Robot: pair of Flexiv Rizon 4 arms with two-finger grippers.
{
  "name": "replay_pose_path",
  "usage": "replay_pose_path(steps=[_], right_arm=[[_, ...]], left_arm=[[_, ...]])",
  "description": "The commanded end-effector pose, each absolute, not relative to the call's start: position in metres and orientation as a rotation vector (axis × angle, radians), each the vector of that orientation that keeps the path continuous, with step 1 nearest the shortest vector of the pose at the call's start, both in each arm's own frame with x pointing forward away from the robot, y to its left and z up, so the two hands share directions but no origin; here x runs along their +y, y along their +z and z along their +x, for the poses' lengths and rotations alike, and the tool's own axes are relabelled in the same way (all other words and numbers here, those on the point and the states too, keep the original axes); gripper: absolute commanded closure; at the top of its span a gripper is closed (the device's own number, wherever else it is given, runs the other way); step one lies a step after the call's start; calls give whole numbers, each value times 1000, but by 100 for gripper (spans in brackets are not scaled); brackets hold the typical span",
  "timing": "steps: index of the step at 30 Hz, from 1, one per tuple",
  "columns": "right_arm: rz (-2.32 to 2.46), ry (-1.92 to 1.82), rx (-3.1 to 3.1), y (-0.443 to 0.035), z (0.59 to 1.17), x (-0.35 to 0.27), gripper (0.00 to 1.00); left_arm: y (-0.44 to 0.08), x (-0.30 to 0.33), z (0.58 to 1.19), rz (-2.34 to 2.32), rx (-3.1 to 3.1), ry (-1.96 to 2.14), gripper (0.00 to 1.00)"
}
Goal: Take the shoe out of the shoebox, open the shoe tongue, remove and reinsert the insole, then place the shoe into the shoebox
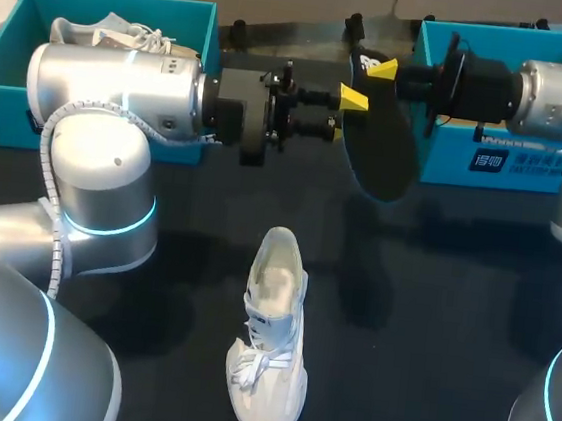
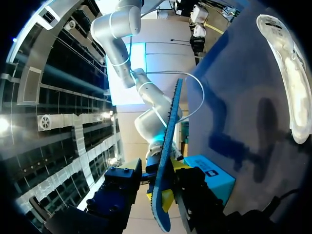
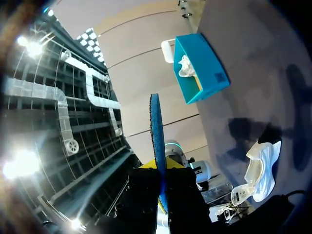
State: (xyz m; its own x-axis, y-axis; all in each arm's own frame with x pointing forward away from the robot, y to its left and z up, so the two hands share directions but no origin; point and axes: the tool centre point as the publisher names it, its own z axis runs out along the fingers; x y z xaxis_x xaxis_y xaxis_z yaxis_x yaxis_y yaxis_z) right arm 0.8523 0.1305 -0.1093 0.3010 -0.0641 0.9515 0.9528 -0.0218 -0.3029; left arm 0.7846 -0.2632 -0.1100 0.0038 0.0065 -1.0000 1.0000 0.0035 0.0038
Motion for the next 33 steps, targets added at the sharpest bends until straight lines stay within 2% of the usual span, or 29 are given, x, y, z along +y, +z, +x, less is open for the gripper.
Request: replay_pose_path(steps=[1, 5, 15, 19, 27, 28, 29, 30, 33], right_arm=[[-1317, -1030, -924, -110, 853, 132, 100], [-1317, -1030, -924, -110, 853, 132, 100], [-1317, -1030, -924, -110, 853, 132, 100], [-1317, -1030, -924, -110, 853, 132, 100], [-1317, -1030, -924, -110, 853, 132, 100], [-1309, -1035, -930, -110, 853, 132, 81], [-1310, -1036, -932, -109, 853, 132, 4], [-1311, -1039, -933, -109, 853, 132, 0], [-1311, -1053, -949, -109, 851, 132, 0]], left_arm=[[-108, -268, 785, 1211, 1211, -1197, 68], [-107, -269, 785, 1212, 1208, -1196, 76], [-111, -272, 787, 1216, 1216, -1192, 85], [-111, -273, 787, 1217, 1219, -1190, 100], [-114, -273, 787, 1221, 1219, -1193, 100], [-114, -273, 787, 1222, 1218, -1194, 100], [-115, -272, 787, 1223, 1218, -1195, 100], [-115, -271, 786, 1224, 1218, -1196, 100], [-116, -262, 785, 1227, 1218, -1199, 100]])
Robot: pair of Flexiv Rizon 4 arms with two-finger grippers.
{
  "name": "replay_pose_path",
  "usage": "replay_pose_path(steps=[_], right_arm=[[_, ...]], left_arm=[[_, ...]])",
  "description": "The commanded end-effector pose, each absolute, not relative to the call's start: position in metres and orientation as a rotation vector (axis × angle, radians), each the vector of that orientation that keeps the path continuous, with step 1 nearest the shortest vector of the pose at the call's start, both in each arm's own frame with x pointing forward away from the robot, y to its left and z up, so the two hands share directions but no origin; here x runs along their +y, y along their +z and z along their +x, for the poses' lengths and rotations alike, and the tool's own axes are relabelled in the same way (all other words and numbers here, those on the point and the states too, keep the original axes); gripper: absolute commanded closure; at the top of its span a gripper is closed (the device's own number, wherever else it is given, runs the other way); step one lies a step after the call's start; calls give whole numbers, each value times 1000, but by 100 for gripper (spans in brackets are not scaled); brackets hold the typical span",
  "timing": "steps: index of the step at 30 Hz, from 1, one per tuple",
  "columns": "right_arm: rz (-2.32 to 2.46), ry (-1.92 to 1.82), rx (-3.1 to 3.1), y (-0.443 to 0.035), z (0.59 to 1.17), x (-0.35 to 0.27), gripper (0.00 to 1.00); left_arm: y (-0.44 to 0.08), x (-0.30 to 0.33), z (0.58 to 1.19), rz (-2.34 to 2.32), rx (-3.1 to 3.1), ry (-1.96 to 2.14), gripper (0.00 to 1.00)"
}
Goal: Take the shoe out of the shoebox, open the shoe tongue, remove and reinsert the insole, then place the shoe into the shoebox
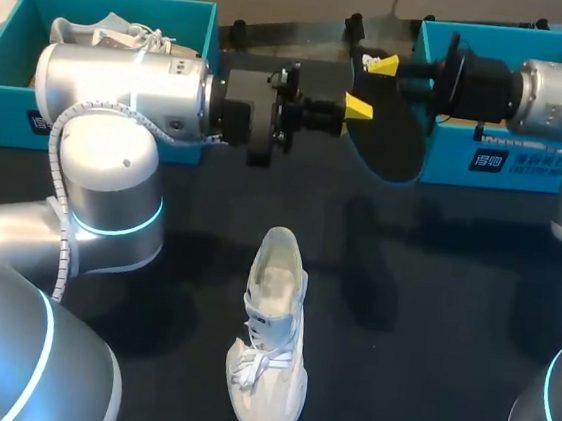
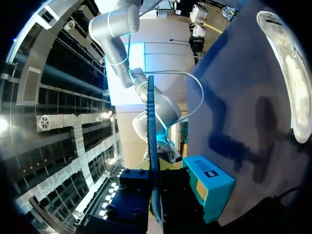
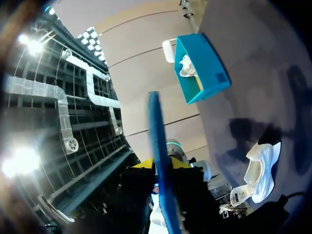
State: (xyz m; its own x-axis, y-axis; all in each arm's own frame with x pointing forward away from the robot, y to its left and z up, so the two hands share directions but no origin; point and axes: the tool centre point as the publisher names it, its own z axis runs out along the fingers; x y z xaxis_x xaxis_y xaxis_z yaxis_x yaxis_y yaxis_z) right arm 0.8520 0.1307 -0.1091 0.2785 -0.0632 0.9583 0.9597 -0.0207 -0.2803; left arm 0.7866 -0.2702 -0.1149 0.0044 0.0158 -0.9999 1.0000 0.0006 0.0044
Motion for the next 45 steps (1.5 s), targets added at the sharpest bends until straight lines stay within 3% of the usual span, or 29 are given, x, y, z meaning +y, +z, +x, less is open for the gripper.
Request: replay_pose_path(steps=[1, 17, 29, 38, 45], right_arm=[[-1307, -1055, -956, -109, 850, 131, 0], [-1262, -1073, -1059, -123, 807, 133, 0], [-1260, -1083, -1059, -128, 798, 136, 0], [-1260, -1083, -1059, -128, 798, 136, 0], [-1260, -1083, -1059, -128, 798, 136, 0]], left_arm=[[-117, -258, 785, 1228, 1219, -1200, 100], [-133, -159, 771, 1236, 1276, -1206, 100], [-140, -124, 746, 1153, 1470, -1338, 100], [-131, -114, 726, 926, 1851, -1604, 100], [-135, -109, 709, 474, 2201, -1880, 100]])
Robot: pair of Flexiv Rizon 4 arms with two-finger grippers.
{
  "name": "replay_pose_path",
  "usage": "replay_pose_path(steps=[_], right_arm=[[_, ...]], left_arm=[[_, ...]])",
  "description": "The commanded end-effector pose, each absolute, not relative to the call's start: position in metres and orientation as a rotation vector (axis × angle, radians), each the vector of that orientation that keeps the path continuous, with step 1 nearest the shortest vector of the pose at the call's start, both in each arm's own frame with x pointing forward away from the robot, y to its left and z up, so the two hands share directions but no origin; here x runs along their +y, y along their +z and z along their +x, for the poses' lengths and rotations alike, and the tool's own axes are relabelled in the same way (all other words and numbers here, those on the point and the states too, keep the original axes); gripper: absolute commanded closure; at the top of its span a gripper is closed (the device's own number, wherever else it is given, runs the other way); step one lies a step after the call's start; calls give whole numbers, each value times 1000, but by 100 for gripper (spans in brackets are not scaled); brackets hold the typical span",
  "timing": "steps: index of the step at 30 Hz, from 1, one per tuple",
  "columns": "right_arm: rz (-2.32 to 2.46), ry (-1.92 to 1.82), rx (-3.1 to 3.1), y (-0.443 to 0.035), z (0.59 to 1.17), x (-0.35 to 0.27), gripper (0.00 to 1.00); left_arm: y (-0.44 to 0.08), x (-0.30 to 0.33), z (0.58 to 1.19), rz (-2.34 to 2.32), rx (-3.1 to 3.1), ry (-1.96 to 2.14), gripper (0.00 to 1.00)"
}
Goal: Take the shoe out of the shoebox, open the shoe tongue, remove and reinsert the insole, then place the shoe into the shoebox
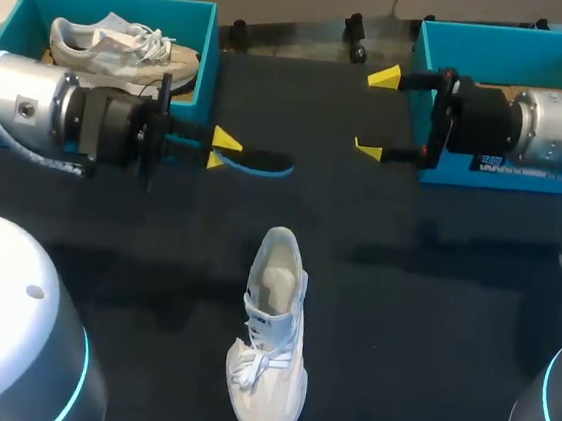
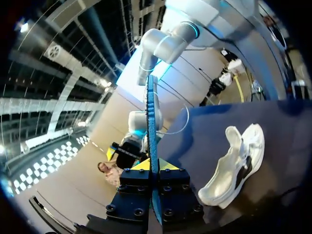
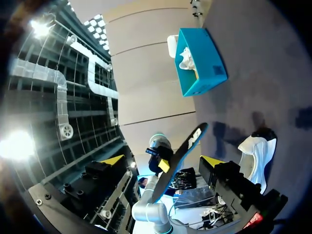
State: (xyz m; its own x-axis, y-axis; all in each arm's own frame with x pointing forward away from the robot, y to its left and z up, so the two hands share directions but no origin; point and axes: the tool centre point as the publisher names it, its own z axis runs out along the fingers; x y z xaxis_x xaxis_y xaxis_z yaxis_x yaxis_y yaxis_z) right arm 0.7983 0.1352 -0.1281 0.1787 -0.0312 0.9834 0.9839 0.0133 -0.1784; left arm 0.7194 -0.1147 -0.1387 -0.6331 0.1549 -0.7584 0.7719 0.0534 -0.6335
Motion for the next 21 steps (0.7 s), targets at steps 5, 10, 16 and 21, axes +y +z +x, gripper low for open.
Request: replay_pose_path(steps=[5, 10, 16, 21], right_arm=[[-1260, -1083, -1059, -128, 798, 136, 0], [-1260, -1083, -1059, -128, 798, 136, 0], [-1260, -1083, -1059, -128, 798, 136, 0], [-1260, -1083, -1059, -128, 798, 136, 0]], left_arm=[[-139, -112, 704, 334, 2298, -1977, 100], [-139, -112, 704, 334, 2298, -1977, 100], [-139, -112, 704, 334, 2298, -1977, 100], [-139, -112, 704, 334, 2298, -1977, 100]])
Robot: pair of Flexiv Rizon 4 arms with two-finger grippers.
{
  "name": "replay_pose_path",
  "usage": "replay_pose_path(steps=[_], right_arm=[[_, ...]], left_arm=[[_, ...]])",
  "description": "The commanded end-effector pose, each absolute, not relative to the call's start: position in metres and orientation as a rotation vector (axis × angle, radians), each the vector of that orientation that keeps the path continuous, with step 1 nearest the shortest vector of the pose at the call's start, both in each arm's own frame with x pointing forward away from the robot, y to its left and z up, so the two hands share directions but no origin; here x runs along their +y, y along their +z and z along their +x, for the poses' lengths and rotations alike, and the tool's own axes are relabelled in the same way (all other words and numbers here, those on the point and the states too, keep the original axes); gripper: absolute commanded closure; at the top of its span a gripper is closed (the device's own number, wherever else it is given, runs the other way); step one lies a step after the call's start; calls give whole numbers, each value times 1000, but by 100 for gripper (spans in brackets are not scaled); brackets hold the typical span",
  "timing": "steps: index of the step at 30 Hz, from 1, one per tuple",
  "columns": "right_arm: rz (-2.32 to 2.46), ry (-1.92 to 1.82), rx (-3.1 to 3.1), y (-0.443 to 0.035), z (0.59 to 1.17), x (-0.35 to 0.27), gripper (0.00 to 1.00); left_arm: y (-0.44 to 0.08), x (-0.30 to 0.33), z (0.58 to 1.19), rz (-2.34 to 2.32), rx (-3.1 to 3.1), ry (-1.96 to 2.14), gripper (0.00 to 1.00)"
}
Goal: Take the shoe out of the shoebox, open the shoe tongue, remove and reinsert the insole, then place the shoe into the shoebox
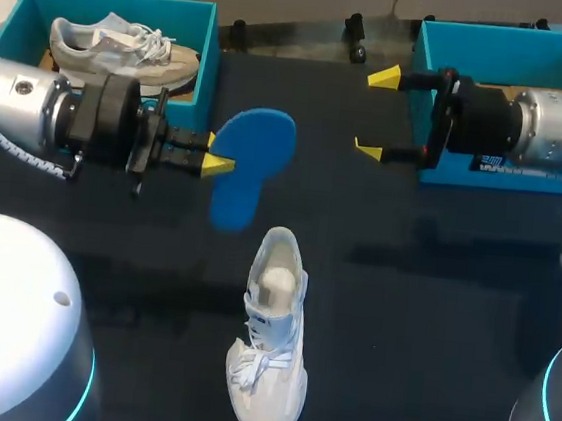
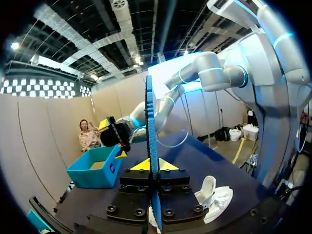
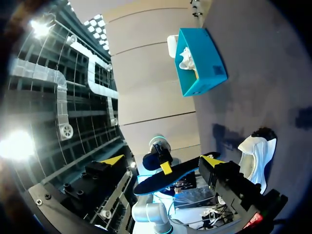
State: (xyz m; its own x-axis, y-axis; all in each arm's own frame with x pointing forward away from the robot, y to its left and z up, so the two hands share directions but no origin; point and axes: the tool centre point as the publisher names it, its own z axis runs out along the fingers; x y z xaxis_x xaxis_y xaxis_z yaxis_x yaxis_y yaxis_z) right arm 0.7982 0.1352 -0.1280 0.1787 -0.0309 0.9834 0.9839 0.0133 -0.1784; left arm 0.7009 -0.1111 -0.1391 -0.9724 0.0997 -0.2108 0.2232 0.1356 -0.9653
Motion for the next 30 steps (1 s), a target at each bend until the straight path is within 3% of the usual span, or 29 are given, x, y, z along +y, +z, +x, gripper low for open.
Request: replay_pose_path(steps=[1, 4, 30], right_arm=[[-1260, -1083, -1059, -128, 798, 136, 0], [-1260, -1083, -1059, -128, 798, 136, 0], [-1260, -1083, -1059, -128, 798, 136, 0]], left_arm=[[-139, -112, 704, 334, 2298, -1977, 100], [-139, -112, 704, 334, 2298, -1977, 100], [-116, -110, 734, -1194, 3089, -1870, 100]])
